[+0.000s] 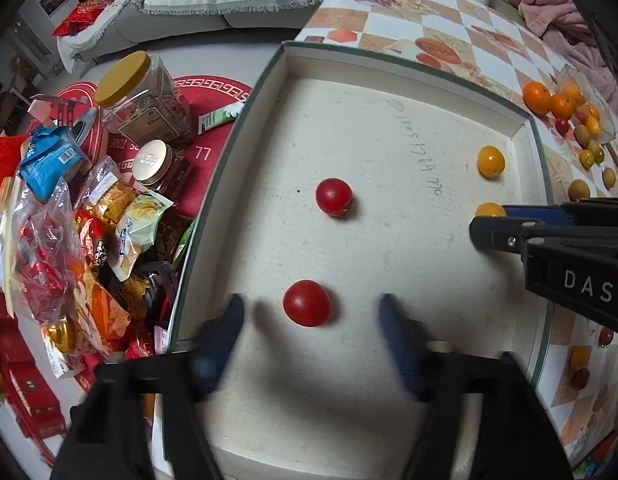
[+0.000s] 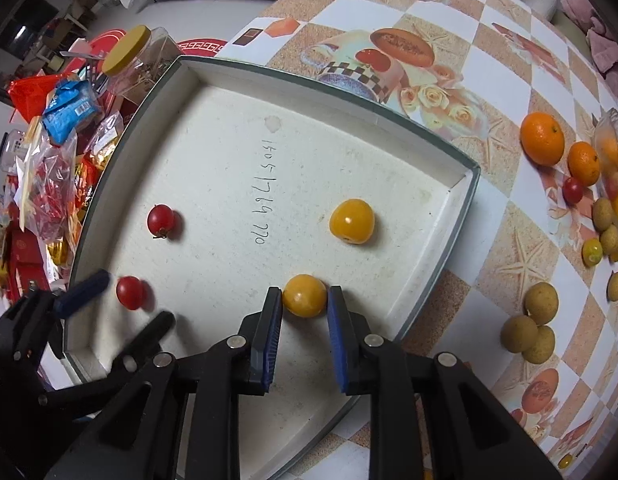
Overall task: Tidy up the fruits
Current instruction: 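Carry both tomatoes into the white tray and open both tools, then grasp a red cherry tomato with the left tool while the right tool grasps a yellow one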
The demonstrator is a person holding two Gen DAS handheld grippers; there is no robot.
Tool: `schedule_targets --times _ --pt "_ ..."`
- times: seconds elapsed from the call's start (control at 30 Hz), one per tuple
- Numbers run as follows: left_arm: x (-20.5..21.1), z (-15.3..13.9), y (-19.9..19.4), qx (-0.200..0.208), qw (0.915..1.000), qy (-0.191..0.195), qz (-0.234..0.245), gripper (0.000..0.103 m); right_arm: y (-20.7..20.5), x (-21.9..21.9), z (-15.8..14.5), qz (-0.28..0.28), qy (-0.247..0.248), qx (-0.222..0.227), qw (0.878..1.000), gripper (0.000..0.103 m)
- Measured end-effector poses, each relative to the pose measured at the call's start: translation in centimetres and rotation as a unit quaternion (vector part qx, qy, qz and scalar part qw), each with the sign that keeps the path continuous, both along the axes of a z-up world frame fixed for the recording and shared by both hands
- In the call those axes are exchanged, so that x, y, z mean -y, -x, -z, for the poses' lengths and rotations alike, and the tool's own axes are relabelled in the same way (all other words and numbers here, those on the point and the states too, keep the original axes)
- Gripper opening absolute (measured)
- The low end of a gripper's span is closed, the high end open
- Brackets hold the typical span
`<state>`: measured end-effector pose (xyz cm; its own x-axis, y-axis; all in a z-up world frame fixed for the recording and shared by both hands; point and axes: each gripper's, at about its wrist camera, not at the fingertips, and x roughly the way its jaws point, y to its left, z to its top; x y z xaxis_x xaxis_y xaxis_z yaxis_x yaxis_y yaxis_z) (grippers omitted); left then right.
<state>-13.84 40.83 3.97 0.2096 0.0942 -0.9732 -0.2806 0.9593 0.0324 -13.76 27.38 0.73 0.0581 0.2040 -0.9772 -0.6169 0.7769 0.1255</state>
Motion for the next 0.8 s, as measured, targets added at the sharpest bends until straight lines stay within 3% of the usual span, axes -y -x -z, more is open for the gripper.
schedule_targets --times 0.03,0.07,0.1,0.2,0.3,0.57,0.8 --pt "0.0 -0.1 0.1 0.003 1.0 -0.003 -0.001 0.075 0.0 -0.1 0.0 -0.002 -0.003 -0.003 1.0 0.036" --pt "0.0 0.0 0.1 -0.001 1.0 -0.001 0.001 0.075 0.0 -0.1 0.0 -0.003 -0.003 -0.005 1.0 0.052" --pt "-0.1 0.2 0.1 -0.007 1.0 -0.001 0.002 0.075 0.0 -0.2 0.0 -0.003 0.0 -0.003 1.0 0.059" --pt "-0.1 0.3 0.3 -0.012 0.9999 -0.001 0.002 0.075 0.1 -0.2 -0.3 -0.001 -0.006 -0.004 1.0 0.062" --pt "0.1 0.1 0.5 -0.014 0.9999 0.001 0.004 0.075 0.1 0.2 -1.2 0.003 -0.028 -0.008 1.0 0.08" --pt "1.8 -1.2 0.2 -0.01 0.9995 -0.002 0.031 0.075 -0.4 3.3 -4.3 0.042 -0.056 0.009 0.998 0.082" --pt "6.0 -2.6 -0.9 0.0 0.9959 -0.004 0.09 0.075 -1.4 10.3 -5.0 0.109 -0.053 0.01 0.993 0.082"
